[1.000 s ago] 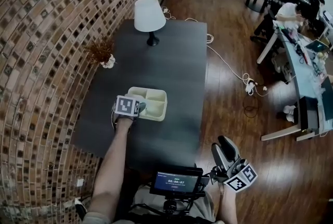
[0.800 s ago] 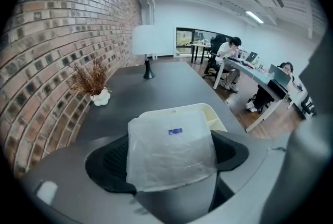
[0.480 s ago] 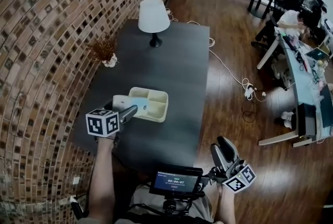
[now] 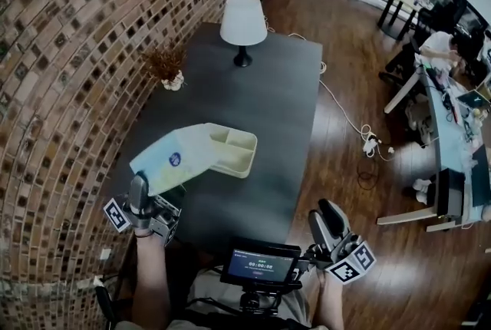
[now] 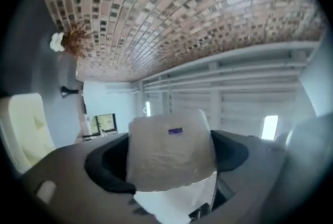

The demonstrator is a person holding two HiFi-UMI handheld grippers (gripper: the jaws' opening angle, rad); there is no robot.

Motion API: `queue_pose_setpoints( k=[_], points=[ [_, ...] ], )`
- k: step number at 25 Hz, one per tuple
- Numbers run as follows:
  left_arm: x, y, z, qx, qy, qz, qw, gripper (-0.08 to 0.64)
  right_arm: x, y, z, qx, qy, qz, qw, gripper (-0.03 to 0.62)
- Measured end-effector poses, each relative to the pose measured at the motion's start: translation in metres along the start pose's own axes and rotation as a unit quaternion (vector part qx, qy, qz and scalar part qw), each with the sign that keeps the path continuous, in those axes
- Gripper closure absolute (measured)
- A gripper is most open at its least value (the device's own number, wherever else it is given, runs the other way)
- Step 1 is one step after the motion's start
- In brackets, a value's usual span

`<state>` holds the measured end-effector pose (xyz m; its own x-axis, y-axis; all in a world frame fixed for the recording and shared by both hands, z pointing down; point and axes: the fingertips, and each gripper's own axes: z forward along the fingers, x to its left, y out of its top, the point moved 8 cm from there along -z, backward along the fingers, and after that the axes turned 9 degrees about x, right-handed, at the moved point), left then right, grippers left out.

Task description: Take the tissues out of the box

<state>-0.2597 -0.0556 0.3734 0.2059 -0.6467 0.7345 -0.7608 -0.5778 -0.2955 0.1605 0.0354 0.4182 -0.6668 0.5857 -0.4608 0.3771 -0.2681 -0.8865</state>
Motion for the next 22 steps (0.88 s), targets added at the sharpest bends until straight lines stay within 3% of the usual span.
queue_pose_setpoints(
  k=[3,5,22],
  points=[
    [-0.004,-0.020,-0.011,-0.038,-0.067,-0.044,0.9961,0.106,0.003,0.000,-0.003,-0.005,-0.001,-0.004,1.000,0.423],
    [-0.003,-0.031,-0.017,-0.052,-0.090,-0.065,0.9925,0.106,0.004,-0.001,-0.007,-0.009,-0.003,-0.008,1.000,0.425],
    [-0.001,-0.045,-0.016,-0.059,-0.130,-0.099,0.9849,0.106,0.012,0.003,-0.013,-0.006,-0.020,-0.034,0.999,0.426]
  ],
)
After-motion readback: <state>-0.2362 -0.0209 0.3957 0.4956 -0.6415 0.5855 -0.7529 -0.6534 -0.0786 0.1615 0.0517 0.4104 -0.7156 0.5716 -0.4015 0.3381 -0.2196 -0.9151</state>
